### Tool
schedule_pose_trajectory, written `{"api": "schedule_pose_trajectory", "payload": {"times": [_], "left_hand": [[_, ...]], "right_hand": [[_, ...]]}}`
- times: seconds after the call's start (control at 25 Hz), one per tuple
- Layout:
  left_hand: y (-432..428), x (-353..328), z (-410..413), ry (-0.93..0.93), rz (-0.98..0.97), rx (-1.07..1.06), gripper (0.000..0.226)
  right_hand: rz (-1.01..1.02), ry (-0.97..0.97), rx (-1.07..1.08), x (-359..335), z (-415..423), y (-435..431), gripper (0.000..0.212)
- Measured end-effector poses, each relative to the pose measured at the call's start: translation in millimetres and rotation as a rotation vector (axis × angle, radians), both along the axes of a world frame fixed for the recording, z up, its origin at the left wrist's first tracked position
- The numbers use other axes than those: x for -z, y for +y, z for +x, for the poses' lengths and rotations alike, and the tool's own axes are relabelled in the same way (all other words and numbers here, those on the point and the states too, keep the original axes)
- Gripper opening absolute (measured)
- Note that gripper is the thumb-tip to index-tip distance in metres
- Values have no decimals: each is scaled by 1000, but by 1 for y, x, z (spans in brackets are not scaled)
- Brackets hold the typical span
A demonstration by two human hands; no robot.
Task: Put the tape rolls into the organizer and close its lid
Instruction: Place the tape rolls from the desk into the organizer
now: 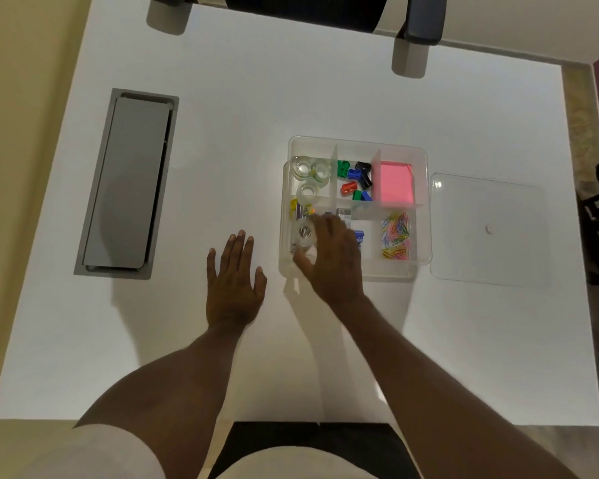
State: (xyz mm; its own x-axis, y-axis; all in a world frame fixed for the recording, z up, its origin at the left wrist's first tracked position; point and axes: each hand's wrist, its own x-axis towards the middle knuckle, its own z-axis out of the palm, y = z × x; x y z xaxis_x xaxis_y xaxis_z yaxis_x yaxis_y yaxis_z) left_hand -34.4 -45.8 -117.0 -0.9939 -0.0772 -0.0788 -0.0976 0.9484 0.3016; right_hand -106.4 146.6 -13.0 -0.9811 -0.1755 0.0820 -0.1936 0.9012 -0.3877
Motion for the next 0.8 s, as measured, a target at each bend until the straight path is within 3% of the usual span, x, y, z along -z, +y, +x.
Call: {"api": "schedule_pose_trajectory", "payload": {"times": [0.2,0.36,0.8], "left_hand": [[-1,3,0,10,2,1,67],[0,4,0,10,6,6,67],[-3,7,-3,-6,-3,3,67]], "right_hand": [[142,-2,80,-22,-87,15,50],[338,-71,10,-24,-134,19,47],[605,-198,-84,-15,-161,0,61]]}}
